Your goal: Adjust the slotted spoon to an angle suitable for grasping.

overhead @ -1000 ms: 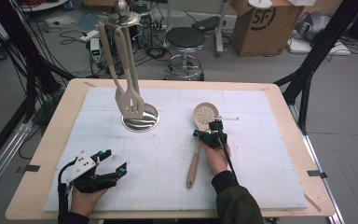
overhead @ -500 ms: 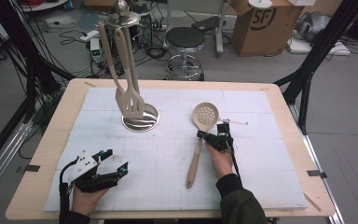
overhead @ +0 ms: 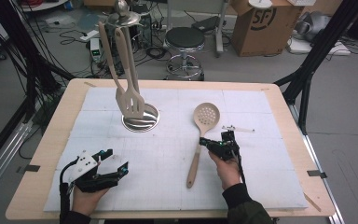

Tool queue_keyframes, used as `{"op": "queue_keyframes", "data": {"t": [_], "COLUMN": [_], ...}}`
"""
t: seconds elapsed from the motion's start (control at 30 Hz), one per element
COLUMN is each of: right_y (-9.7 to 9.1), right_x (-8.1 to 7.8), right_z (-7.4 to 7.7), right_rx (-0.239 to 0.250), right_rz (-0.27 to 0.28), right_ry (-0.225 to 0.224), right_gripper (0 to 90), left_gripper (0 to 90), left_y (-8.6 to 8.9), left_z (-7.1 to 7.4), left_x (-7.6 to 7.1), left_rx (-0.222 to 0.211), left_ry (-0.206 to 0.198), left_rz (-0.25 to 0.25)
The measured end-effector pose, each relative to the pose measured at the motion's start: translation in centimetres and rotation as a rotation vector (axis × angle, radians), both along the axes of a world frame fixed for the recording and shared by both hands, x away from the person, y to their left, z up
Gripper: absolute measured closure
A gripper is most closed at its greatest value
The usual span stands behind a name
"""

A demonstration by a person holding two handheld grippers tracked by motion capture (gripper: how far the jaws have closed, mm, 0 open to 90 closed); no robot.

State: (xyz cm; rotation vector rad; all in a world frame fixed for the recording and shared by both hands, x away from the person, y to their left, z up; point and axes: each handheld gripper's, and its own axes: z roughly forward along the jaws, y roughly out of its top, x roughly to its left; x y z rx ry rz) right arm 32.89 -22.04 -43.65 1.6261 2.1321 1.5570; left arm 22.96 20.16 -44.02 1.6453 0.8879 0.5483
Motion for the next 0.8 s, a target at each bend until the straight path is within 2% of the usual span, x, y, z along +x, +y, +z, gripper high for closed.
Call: {"op": "queue_keyframes", "data": {"t": [0.13,0.2,0.37,0.5,0.67,0.8], "right_y": [-0.3,-0.6,-0.7,-0.9,-0.3,-0.4], "right_x": [-1.4,-2.2,-3.4,-4.1,-5.3,-6.1], "right_z": [-0.5,-0.8,-1.5,-1.6,-2.0,-2.1], "right_rx": [-0.01,0.009,-0.011,0.022,-0.001,0.013], "right_rz": [0.016,0.02,0.063,0.067,0.098,0.111], "right_ry": [0.004,0.011,0.021,0.023,0.036,0.035], "right_gripper": [89.7,89.7,89.7,89.7,89.7,89.5], "left_gripper": [22.9,22.9,23.0,23.0,23.0,22.9], "left_y": [-0.2,-0.1,0.3,0.1,0.1,0.2], "left_z": [-0.1,0.0,0.2,0.1,0.1,0.1], "left_x": [0.0,0.0,-0.1,-0.1,-0.1,0.0], "left_rx": [0.005,-0.006,-0.017,-0.009,-0.003,0.008], "left_ry": [0.002,-0.004,-0.009,-0.008,-0.01,-0.014], "left_rz": [-0.007,-0.003,0.008,0.004,0.006,0.014]}}
